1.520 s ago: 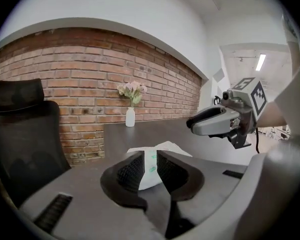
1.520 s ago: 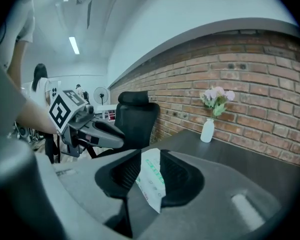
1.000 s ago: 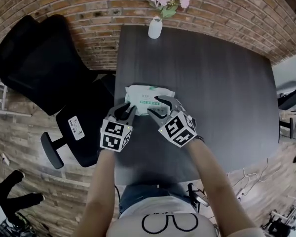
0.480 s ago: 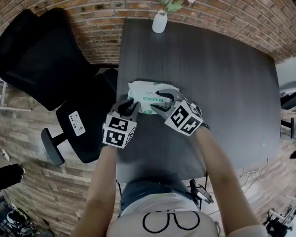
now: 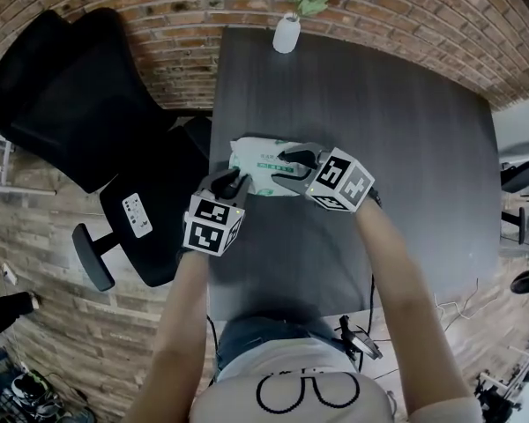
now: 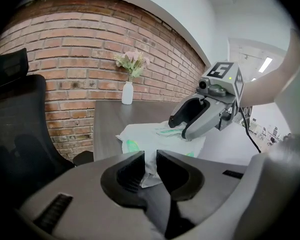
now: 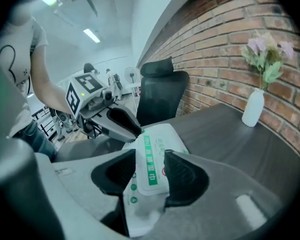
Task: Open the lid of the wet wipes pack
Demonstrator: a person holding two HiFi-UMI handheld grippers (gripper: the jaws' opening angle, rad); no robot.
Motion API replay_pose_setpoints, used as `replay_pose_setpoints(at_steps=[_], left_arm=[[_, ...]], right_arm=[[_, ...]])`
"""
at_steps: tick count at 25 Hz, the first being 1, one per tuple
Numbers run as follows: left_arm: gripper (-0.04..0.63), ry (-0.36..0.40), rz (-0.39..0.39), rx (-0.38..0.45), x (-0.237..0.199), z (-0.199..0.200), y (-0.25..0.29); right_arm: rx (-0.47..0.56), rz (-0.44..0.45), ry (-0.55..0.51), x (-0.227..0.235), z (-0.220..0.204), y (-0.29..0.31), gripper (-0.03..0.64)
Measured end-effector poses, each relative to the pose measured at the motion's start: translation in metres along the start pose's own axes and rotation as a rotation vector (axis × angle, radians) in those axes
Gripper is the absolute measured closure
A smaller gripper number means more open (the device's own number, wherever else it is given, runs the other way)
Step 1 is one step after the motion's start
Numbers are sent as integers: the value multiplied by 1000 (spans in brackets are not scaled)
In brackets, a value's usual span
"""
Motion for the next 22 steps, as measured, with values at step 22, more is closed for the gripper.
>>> replay_pose_setpoints(at_steps=[22], left_arm=[[523,-32,-34,6,-3,-1,-1]], right_arm=[[-55,-446,-123,43,25,-8,571]])
Point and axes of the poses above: the fingertips, and each gripper's own axes: y forward along the fingers, x to its right, z out of its top, the point moved 8 cm from there along -y, backward along the fingers, and after that the axes turned 10 degrees about -y, right-handed, at the moved point
